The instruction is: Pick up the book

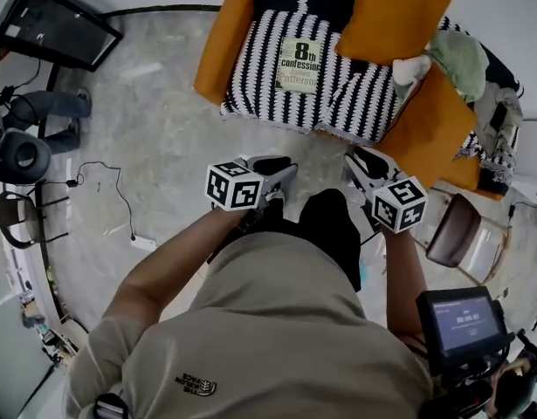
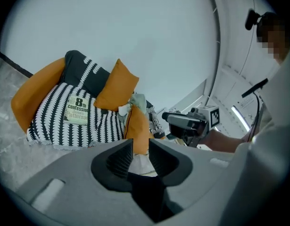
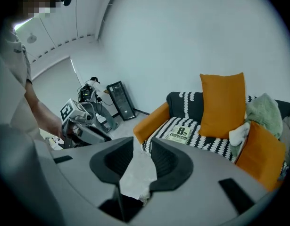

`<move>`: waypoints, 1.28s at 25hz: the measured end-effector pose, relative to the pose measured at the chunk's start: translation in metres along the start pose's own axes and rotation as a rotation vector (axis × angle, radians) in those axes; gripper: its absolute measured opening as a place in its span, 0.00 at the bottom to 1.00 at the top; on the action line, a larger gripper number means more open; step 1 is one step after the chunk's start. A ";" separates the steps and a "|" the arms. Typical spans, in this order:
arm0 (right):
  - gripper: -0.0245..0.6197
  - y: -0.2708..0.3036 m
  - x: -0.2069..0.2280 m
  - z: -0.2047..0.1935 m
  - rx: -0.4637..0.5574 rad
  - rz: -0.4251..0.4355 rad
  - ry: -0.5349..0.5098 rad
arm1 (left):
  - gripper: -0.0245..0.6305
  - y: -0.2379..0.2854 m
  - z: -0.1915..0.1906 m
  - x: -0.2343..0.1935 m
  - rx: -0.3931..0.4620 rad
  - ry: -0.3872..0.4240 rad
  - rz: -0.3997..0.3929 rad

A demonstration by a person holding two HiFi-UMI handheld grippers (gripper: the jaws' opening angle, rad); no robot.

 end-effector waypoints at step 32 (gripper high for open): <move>0.24 0.463 0.405 0.072 -0.556 0.393 -0.329 | 0.23 0.263 0.045 -0.284 0.022 -0.610 0.367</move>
Point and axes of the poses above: the fingertips, and each gripper's own axes: y forward along the fingers, x to its right, z out of its top, the point moved 10 cm from there along -y, backward along the fingers, and after that the axes turned 5 degrees about z, right-handed, at the moved point
